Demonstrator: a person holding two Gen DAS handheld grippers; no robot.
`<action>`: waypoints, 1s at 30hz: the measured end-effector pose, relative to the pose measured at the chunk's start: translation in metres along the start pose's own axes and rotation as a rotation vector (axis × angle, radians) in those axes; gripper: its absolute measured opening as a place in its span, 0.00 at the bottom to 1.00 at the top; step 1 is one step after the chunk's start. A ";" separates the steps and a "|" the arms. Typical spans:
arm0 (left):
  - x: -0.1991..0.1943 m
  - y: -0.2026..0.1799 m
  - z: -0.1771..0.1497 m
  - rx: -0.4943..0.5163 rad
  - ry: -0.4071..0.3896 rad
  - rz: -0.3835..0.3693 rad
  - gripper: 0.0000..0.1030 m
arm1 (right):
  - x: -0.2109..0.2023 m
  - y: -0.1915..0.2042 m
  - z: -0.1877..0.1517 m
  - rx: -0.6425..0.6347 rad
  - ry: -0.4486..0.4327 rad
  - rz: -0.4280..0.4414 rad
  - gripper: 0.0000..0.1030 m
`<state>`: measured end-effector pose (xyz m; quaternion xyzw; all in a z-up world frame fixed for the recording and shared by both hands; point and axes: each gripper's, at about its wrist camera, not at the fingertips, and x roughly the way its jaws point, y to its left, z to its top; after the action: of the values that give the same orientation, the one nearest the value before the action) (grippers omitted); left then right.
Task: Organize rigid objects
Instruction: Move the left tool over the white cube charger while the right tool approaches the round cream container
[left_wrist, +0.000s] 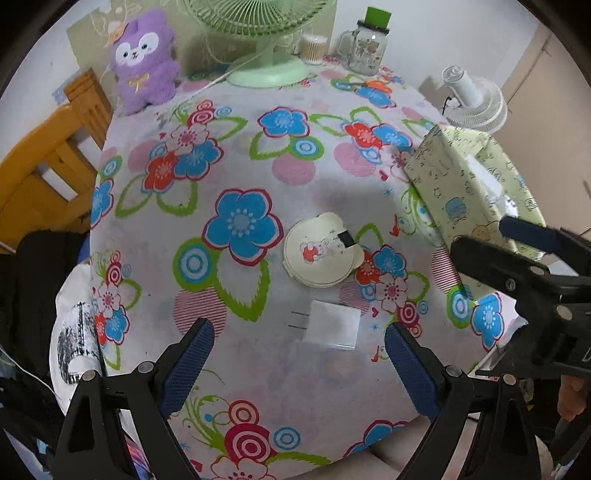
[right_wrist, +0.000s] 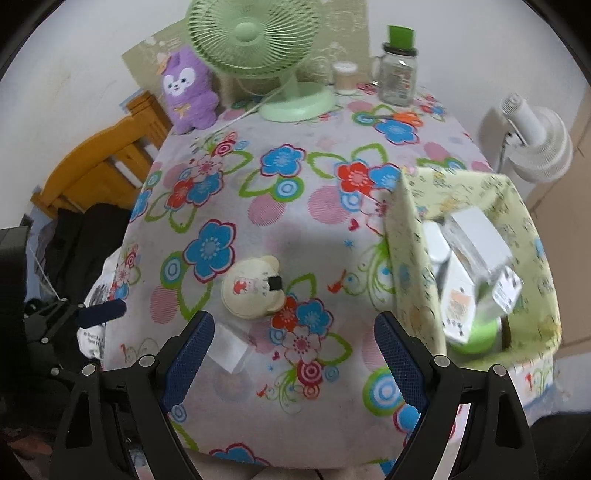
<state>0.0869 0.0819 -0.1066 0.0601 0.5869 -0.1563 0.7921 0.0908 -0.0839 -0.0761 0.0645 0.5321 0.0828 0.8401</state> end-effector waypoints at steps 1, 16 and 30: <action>0.003 0.000 0.000 -0.002 0.007 0.009 0.92 | 0.003 0.001 0.001 -0.012 0.003 0.000 0.88; 0.045 -0.012 -0.002 -0.005 0.091 0.000 0.92 | 0.054 0.012 0.005 -0.146 0.109 0.007 0.88; 0.076 -0.020 -0.007 0.019 0.153 0.002 0.92 | 0.089 0.003 -0.014 -0.132 0.255 0.033 0.88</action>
<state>0.0939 0.0519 -0.1787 0.0802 0.6443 -0.1559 0.7444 0.1156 -0.0618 -0.1602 0.0066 0.6269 0.1391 0.7665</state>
